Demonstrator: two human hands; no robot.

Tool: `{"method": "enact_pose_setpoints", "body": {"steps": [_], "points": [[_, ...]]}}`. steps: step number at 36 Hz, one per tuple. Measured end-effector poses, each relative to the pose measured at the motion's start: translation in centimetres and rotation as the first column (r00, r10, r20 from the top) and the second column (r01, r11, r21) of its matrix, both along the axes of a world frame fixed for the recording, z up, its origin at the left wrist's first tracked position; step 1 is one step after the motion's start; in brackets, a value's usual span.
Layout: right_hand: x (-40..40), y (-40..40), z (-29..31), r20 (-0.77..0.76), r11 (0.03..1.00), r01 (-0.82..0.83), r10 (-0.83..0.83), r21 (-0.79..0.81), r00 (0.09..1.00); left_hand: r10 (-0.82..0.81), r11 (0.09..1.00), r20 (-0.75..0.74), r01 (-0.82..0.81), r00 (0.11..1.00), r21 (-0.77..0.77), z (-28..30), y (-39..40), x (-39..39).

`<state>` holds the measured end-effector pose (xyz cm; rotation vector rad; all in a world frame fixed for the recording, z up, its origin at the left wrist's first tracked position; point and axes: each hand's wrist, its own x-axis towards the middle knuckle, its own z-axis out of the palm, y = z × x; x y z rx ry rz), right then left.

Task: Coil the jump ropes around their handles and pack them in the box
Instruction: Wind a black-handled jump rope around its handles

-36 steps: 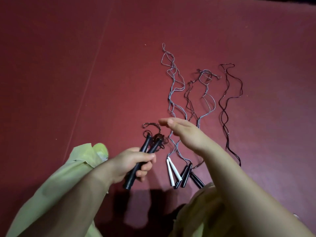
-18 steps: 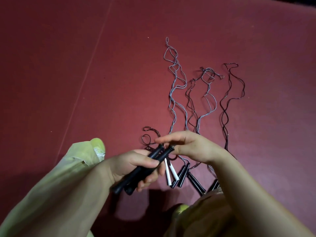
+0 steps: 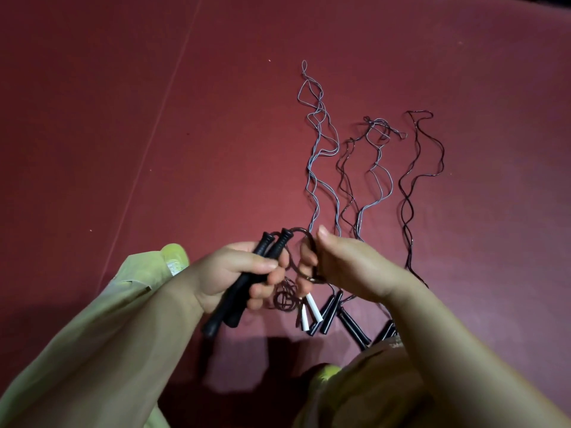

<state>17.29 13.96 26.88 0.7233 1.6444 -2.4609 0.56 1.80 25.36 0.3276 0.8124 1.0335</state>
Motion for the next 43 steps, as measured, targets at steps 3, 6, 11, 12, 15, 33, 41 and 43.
{"method": "enact_pose_setpoints", "body": {"steps": [3, 6, 11, 12, 15, 33, 41, 43], "points": [[-0.5, -0.3, -0.1, 0.097, 0.986, 0.158, -0.163, 0.055, 0.982, -0.051, 0.998, -0.063, 0.049, 0.997, -0.031, 0.2, 0.1, 0.0], [-0.4, -0.5, -0.3, 0.174, 0.991, 0.112, -0.124, 0.078, 0.977, -0.146, 0.989, -0.209, 0.136, 0.967, -0.058, 0.1, 0.0, 0.3], [-0.4, -0.9, -0.2, 0.183, 0.953, -0.084, 0.031, 0.291, 0.983, -0.299, 0.954, -0.301, 0.282, 0.906, -0.098, 0.3, -0.2, 0.6], [-0.4, -0.9, 0.1, 0.170, 0.938, -0.102, 0.048, 0.331, 0.984, -0.300, 0.954, -0.304, 0.283, 0.904, -0.101, 0.3, -0.2, 0.5], [-0.5, -0.7, 0.6, 0.116, 0.919, -0.083, 0.041, 0.384, 0.992, -0.294, 0.956, -0.321, 0.278, 0.900, -0.098, 0.5, -0.3, -0.3], [-2.5, -3.8, -1.8, 0.167, 0.896, 0.043, -0.129, 0.442, 0.977, 0.359, 0.923, 0.110, -0.370, 0.927, 0.102, -0.6, 0.7, -2.4], [-1.7, -3.0, 2.8, 0.314, 0.526, -0.305, 0.075, 0.794, 0.946, 0.037, 0.999, -0.656, -0.023, 0.753, 0.031, -1.3, 0.4, -2.1], [-1.4, -2.5, 3.5, 0.331, 0.413, -0.342, 0.099, 0.844, 0.938, -0.132, 0.988, -0.754, 0.149, 0.644, -0.046, -1.5, 0.2, -2.0]]}}
